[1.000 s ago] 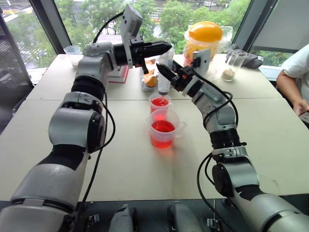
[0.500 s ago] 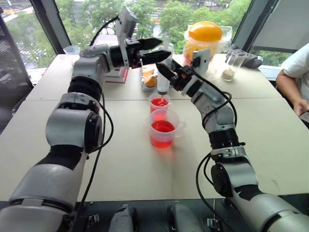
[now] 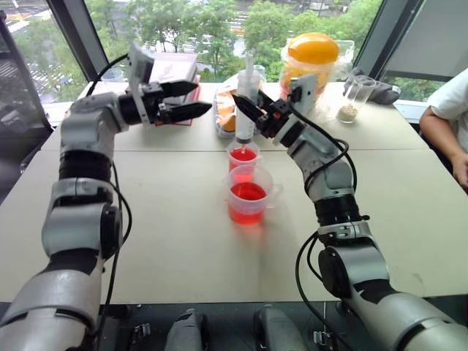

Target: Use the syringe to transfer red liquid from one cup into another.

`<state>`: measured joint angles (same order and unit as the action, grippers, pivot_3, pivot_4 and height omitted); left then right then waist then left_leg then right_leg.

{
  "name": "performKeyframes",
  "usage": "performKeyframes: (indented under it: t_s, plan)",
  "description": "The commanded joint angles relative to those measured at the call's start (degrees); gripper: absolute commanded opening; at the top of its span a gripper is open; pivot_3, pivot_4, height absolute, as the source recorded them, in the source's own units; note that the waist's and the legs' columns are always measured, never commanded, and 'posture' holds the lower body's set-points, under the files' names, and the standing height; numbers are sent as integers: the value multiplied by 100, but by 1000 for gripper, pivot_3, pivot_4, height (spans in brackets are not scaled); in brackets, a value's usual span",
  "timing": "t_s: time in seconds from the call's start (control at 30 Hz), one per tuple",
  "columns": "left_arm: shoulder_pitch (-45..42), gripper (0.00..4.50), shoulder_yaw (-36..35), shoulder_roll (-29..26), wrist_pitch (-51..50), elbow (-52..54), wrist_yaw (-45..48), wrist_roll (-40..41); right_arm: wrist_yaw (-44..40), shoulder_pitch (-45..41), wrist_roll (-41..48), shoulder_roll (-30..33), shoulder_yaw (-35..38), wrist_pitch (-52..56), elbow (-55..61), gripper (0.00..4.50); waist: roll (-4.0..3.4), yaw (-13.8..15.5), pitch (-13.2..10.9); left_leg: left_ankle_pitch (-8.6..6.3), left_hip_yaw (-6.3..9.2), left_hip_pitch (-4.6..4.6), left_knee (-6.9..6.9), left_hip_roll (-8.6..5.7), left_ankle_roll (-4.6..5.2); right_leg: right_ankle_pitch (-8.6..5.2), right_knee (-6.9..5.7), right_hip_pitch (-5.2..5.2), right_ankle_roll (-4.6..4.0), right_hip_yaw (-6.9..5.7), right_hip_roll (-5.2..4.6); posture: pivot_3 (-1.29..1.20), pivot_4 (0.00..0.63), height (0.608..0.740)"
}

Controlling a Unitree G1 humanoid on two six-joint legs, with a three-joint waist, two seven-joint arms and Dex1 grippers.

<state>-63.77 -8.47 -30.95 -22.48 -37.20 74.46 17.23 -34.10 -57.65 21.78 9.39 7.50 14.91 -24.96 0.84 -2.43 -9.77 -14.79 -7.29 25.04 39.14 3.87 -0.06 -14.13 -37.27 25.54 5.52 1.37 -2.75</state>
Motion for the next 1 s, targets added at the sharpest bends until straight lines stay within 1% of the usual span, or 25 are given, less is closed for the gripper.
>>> performKeyframes:
  t_s: [0.03, 0.13, 0.2, 0.23, 0.27, 0.33, 0.37, 0.43, 0.5, 0.57, 0.7, 0.83, 0.93, 0.97, 1.0]
  plan:
    - [512, 4447, 66, -67, -511, 1210, -171, 305, 613, -750, 617, 521, 637, 1269, 519, 1376, 0, 22, 0, 11, -1, 0, 0, -1, -20, 0, 0, 0, 0, 0, -3, 0, 150, 740]
    - [1122, 4447, 186, -45, -777, 1966, -300, 423, 1325, -1298, 927, 1182, 1060, 2940, 431, 1376, 0, 33, 0, 11, -1, 2, 0, -2, -20, 0, 2, 0, -1, -1, -6, 0, 150, 740]
    - [1418, 4447, 204, -28, -935, 2324, -401, 546, 1437, -1476, 852, 1786, 946, 4043, 354, 1376, 0, 53, 0, 10, 1, 2, -5, -2, -18, -1, 4, 0, -2, -2, -7, 0, 150, 740]
    - [1543, 4447, 193, -11, -1033, 2485, -470, 630, 1440, -1520, 748, 2157, 754, 4728, 294, 1376, 3, 54, 2, 1, 1, 2, -9, -2, -3, -1, 8, 1, -3, -2, -7, 0, 150, 740]
    - [1625, 4447, 188, -4, -1101, 2598, -525, 696, 1450, -1550, 689, 2399, 622, 5200, 260, 1376, 3, 51, 2, -4, 1, 1, -9, -1, 6, -2, 9, 1, -3, -2, -6, 0, 150, 740]
    - [1771, 4447, 189, 5, -1190, 2795, -620, 804, 1255, -1406, 516, 2927, 91, 5838, 305, 1376, 2, 40, 2, -5, 0, 1, -10, -2, 7, -2, 13, 1, -5, 0, -6, 0, 150, 740]
    - [1823, 4447, 193, 5, -1219, 2865, -661, 849, 1128, -1304, 454, 3117, -129, 5970, 354, 1376, 2, 31, 2, -6, -2, 1, -10, -2, 8, -2, 13, 3, -7, 2, -7, 0, 150, 740]
    - [1936, 4447, 206, 2, -1267, 3007, -740, 936, 905, -1166, 461, 3471, -513, 6674, 265, 1376, 1, -6, 2, -7, -2, 1, -9, -4, 11, -8, 13, 2, -19, 4, -7, 0, 150, 740]
    - [2098, 4447, 269, 12, -1265, 3153, -748, 983, 611, -625, 424, 3718, -862, 6824, 194, 1376, 1, -11, 2, -7, -2, -1, -10, -4, 11, -2, 10, 4, -8, 7, -5, 0, 150, 740]
    - [2177, 4447, 324, 17, -1270, 3246, -782, 1021, 434, -287, 331, 3805, -1037, 6720, 73, 1376, 0, -3, 3, -8, -1, -4, -10, -4, 12, 0, 9, 2, -5, 7, -3, 0, 150, 740]
    - [2237, 4447, 420, -13, -1308, 3369, -843, 1067, 182, 38, 122, 3820, -1240, 6381, -246, 1376, -2, -3, 1, -7, -4, -3, -7, -5, 12, 1, 8, 3, -3, 10, -1, 0, 150, 740]
    - [2308, 4447, 493, -72, -1354, 3474, -879, 1105, 37, 157, -15, 3706, -1264, 6181, -516, 1376, -1, -7, 1, -7, -4, -4, -5, -5, 12, 1, 8, 3, -3, 11, 0, 0, 150, 740]
    - [2378, 4500, 510, -115, -1435, 3589, -904, 1153, -26, 166, -53, 3632, -1142, 6079, -664, 2864, -1, 3, 1, -7, -2, -4, -6, -4, 12, 1, 8, 3, -3, 10, 3, 0, 150, 740]
    - [2406, 4500, 507, -135, -1465, 3627, -905, 1174, -77, 182, -44, 3640, -1119, 6076, -633, 3260, -2, 5, 1, -7, -3, -3, -6, -4, 12, 1, 8, 3, -3, 10, 3, 0, 150, 740]
    - [2431, 4500, 504, -153, -1490, 3663, -907, 1192, -118, 208, -36, 3660, -1102, 6090, -569, 3812, -1, 6, 1, -7, -3, -3, -6, -4, 12, 1, 9, 3, -3, 10, 3, 0, 150, 740]
